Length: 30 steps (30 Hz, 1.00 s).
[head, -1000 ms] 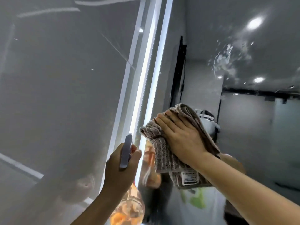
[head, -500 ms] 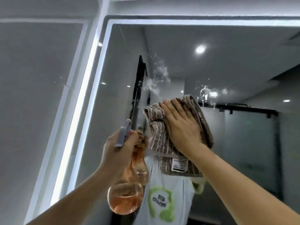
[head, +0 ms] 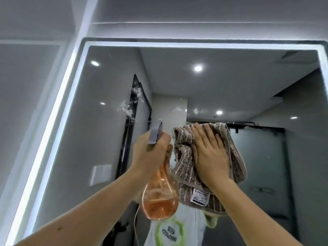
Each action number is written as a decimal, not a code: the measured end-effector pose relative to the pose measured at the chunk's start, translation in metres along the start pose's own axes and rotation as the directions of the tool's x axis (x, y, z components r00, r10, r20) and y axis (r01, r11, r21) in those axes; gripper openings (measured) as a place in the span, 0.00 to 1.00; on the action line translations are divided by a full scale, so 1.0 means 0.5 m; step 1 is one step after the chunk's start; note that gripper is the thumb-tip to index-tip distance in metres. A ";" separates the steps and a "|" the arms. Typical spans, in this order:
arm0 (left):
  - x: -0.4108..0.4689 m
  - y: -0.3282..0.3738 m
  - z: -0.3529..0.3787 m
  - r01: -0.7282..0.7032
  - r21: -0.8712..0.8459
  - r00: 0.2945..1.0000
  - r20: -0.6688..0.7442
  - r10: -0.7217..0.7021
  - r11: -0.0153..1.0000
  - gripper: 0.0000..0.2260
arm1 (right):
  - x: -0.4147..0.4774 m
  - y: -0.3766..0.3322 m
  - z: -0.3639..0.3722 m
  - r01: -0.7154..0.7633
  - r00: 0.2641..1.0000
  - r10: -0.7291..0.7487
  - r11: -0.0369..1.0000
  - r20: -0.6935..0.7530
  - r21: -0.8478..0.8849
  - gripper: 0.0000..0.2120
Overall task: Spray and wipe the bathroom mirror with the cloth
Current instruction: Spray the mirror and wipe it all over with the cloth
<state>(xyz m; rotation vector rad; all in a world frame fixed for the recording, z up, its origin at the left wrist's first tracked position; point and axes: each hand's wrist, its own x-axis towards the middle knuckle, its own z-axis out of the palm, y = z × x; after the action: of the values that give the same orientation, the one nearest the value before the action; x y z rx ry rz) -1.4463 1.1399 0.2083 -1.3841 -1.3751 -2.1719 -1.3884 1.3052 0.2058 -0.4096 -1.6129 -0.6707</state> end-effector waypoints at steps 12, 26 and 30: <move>0.003 0.038 0.013 0.012 0.060 0.999 0.051 -0.015 0.998 0.10 | -0.008 -0.008 0.001 -0.010 1.000 0.008 0.999 0.026 0.050 0.23; 0.045 0.013 0.016 0.053 0.098 0.988 0.136 -0.066 0.994 0.08 | 0.011 -0.017 -0.003 -0.042 0.998 0.041 0.999 0.046 0.014 0.24; 0.078 0.013 0.008 0.150 -0.033 0.975 0.171 -0.142 0.988 0.03 | 0.064 -0.019 -0.015 -0.014 0.998 0.012 0.999 0.059 0.035 0.24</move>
<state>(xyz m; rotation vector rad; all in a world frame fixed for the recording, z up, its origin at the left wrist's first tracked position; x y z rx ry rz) -1.4610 1.1503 0.2438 -1.5616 -1.5409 -2.2335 -1.3934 1.2898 0.2358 -0.4171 -1.6743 -0.6247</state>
